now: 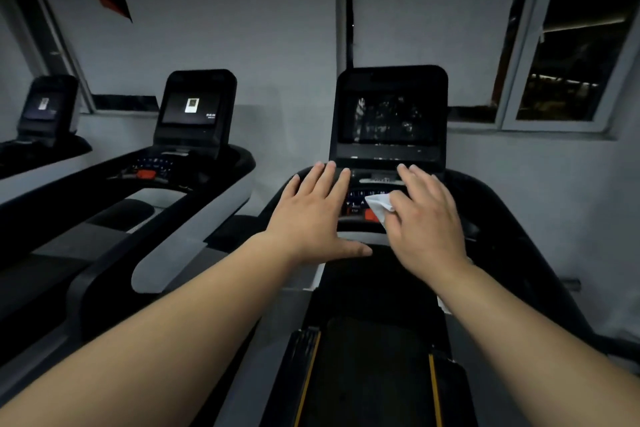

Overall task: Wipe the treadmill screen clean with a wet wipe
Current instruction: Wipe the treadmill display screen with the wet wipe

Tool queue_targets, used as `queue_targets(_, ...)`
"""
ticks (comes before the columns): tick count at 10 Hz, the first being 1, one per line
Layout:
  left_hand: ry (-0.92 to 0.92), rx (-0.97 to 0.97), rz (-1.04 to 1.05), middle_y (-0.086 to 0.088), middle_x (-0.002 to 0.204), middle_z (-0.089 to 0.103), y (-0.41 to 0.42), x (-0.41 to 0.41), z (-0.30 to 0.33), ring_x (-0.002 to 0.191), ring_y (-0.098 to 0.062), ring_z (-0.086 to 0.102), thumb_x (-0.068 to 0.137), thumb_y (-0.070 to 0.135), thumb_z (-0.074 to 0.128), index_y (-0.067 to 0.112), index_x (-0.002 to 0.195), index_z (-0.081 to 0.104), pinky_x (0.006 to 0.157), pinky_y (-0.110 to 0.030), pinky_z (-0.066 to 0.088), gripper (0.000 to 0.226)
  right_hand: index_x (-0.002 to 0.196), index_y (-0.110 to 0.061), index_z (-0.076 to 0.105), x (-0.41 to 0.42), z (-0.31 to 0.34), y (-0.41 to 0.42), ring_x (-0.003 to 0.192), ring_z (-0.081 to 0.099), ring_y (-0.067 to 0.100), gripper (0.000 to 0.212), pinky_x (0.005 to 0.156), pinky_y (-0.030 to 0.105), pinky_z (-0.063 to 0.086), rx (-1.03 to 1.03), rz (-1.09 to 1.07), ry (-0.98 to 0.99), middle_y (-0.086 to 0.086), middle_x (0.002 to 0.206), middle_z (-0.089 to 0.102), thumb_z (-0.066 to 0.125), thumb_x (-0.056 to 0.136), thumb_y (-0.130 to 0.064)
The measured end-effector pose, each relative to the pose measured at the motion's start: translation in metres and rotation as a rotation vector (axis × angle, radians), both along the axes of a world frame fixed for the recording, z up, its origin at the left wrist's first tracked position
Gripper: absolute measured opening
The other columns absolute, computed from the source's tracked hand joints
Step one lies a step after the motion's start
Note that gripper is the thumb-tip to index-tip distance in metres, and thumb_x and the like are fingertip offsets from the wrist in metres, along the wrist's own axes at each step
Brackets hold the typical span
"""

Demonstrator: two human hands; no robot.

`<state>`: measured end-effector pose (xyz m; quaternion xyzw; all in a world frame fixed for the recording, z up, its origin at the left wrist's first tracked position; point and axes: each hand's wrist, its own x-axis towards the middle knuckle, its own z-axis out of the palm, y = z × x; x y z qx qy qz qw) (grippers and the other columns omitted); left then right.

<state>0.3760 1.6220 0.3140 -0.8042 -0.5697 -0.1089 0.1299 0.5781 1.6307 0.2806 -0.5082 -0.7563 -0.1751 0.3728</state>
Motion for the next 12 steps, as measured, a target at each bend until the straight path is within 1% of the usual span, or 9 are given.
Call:
queue_targets(1, -0.005, 0.022, -0.007, -0.006, 0.171, -0.013, 0.030, -0.008, 0.023, 0.156, -0.021, -0.018, 0.070, 0.095, 0.045, 0.020, 0.161, -0.012, 0.127, -0.050, -0.001, 0.131, 0.090, -0.009, 0.071, -0.006, 0.019, 0.031, 0.147, 0.039, 0.032, 0.010, 0.122, 0.052, 0.027, 0.008, 0.006, -0.028, 0.017, 0.151, 0.051, 0.064, 0.092, -0.016)
queue_targets(2, -0.004, 0.029, -0.005, -0.006, 0.171, -0.015, 0.068, -0.020, 0.039, 0.155, -0.021, -0.019, 0.070, 0.095, 0.046, 0.020, 0.161, -0.012, 0.127, -0.052, 0.000, 0.132, 0.088, -0.010, 0.069, -0.014, 0.030, 0.066, 0.147, 0.039, 0.031, 0.010, 0.123, 0.051, 0.027, 0.018, 0.006, -0.049, 0.016, 0.151, 0.052, 0.064, 0.092, -0.017)
queue_targets(4, -0.027, 0.092, -0.057, -0.005, 0.171, -0.015, 0.167, -0.047, 0.060, 0.155, -0.020, -0.019, 0.069, 0.097, 0.046, 0.022, 0.161, -0.014, 0.127, -0.053, 0.002, 0.133, 0.090, -0.008, 0.069, -0.035, 0.046, 0.149, 0.146, 0.040, 0.033, 0.006, 0.122, 0.052, 0.027, 0.048, -0.036, -0.072, 0.017, 0.151, 0.052, 0.065, 0.089, -0.012)
queue_targets(6, -0.022, 0.054, -0.096, -0.004, 0.171, -0.017, 0.262, -0.069, 0.063, 0.155, -0.020, -0.020, 0.069, 0.097, 0.045, 0.022, 0.161, -0.015, 0.126, -0.053, 0.002, 0.133, 0.087, -0.010, 0.067, -0.048, 0.047, 0.233, 0.147, 0.038, 0.032, 0.008, 0.122, 0.052, 0.028, 0.023, -0.084, -0.061, 0.016, 0.152, 0.051, 0.063, 0.093, -0.015)
queue_targets(8, -0.011, 0.014, -0.131, -0.003, 0.170, -0.019, 0.362, -0.066, 0.057, 0.154, -0.019, -0.022, 0.067, 0.098, 0.045, 0.023, 0.160, -0.017, 0.126, -0.053, 0.001, 0.135, 0.088, -0.009, 0.067, -0.041, 0.041, 0.327, 0.147, 0.038, 0.032, 0.009, 0.121, 0.053, 0.030, 0.012, -0.125, -0.055, 0.016, 0.151, 0.052, 0.064, 0.094, -0.014)
queue_targets(10, -0.023, 0.004, -0.099, -0.003, 0.169, -0.021, 0.473, -0.058, 0.051, 0.154, -0.019, -0.024, 0.066, 0.099, 0.044, 0.024, 0.159, -0.020, 0.126, -0.053, -0.001, 0.136, 0.086, -0.008, 0.067, -0.026, 0.050, 0.438, 0.145, 0.042, 0.033, 0.011, 0.119, 0.055, 0.033, 0.009, -0.105, -0.047, 0.016, 0.150, 0.054, 0.064, 0.094, -0.015)
queue_targets(12, -0.040, -0.006, -0.050, -0.002, 0.170, -0.020, 0.569, -0.042, 0.046, 0.154, -0.017, -0.023, 0.066, 0.099, 0.044, 0.024, 0.159, -0.020, 0.127, -0.051, -0.001, 0.136, 0.086, -0.007, 0.068, -0.006, 0.051, 0.540, 0.141, 0.046, 0.035, 0.038, 0.116, 0.054, 0.037, -0.019, -0.059, -0.030, 0.017, 0.146, 0.056, 0.042, 0.099, -0.032)
